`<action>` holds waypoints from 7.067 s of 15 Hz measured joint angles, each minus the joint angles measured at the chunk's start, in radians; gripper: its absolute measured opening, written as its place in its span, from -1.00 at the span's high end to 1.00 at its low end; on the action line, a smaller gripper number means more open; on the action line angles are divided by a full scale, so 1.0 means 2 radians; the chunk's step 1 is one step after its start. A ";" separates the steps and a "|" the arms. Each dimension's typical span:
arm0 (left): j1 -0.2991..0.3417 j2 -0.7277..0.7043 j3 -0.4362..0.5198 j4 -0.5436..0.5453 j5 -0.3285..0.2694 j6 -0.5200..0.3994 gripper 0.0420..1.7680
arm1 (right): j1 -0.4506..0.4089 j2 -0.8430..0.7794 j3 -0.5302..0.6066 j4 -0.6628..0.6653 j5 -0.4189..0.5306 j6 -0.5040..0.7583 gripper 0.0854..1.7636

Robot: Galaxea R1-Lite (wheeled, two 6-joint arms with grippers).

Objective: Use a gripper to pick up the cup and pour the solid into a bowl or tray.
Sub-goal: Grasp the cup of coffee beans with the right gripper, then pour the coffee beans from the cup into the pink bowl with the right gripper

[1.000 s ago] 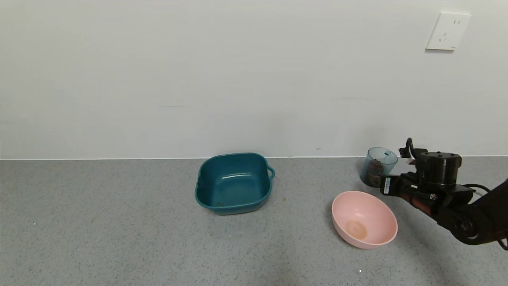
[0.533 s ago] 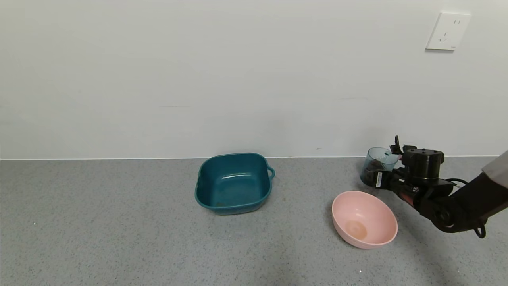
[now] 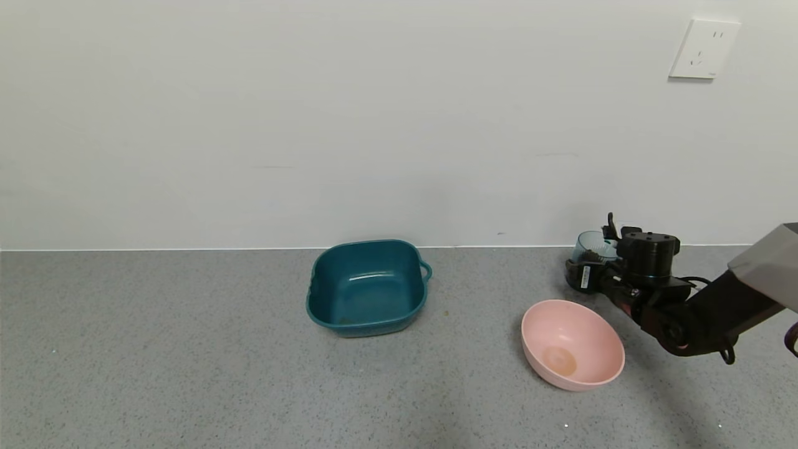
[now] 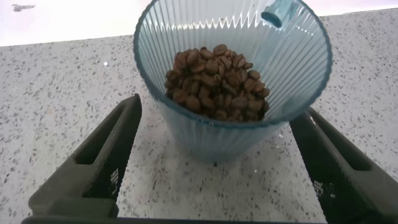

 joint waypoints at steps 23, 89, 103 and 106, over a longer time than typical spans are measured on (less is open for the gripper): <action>0.000 0.000 0.000 0.000 0.000 0.000 -0.98 | 0.001 0.036 -0.036 -0.007 -0.014 -0.001 -0.94; 0.000 0.000 0.000 0.000 0.000 0.000 -0.98 | -0.032 -0.160 0.098 0.006 0.016 -0.159 -0.51; 0.000 0.000 0.000 0.000 0.000 0.000 -0.98 | 0.018 -0.284 0.165 0.192 0.036 -0.292 -0.51; 0.000 0.000 0.000 0.000 0.000 0.000 -0.98 | 0.019 -0.306 0.165 0.231 0.056 -0.347 -0.51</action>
